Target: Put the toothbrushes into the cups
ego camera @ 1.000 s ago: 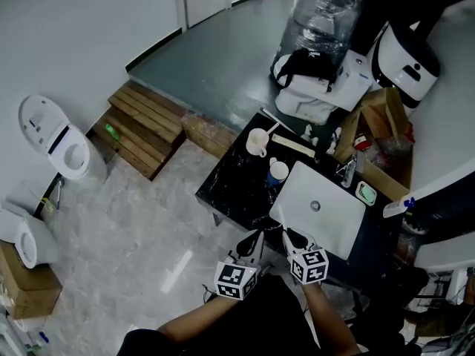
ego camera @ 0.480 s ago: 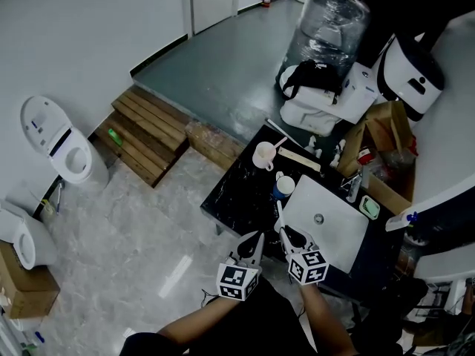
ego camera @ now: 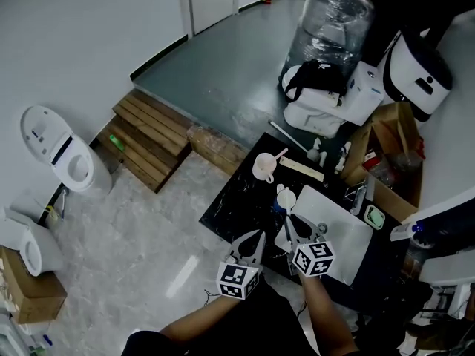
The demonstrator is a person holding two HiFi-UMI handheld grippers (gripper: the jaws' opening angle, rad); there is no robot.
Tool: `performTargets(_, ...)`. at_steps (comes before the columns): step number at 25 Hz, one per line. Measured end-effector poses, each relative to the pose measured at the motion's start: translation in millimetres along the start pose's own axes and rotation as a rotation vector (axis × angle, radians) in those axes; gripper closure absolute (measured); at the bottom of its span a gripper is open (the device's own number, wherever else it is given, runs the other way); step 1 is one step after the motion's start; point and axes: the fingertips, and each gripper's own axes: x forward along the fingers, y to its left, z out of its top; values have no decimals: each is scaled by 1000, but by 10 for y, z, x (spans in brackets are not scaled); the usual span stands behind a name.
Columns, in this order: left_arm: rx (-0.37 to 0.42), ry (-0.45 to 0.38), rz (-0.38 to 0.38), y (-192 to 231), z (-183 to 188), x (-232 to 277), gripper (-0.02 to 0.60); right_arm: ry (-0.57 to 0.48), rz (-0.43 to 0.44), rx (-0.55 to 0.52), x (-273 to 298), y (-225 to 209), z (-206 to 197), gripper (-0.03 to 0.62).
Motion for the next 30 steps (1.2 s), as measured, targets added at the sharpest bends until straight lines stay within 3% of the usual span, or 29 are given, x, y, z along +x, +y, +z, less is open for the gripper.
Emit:
performTargets(6, -13, 24, -6, 140, 41, 321, 568, -48, -27, 13, 350, -356, 207, 539)
performTargets(16, -22, 55, 9, 262, 69, 742, 568, -66, 11, 88, 817, -694, 253, 539)
performTargets(30, -52, 88, 67, 529, -6, 1077, 568, -45, 32, 57, 1125, -866, 173, 539)
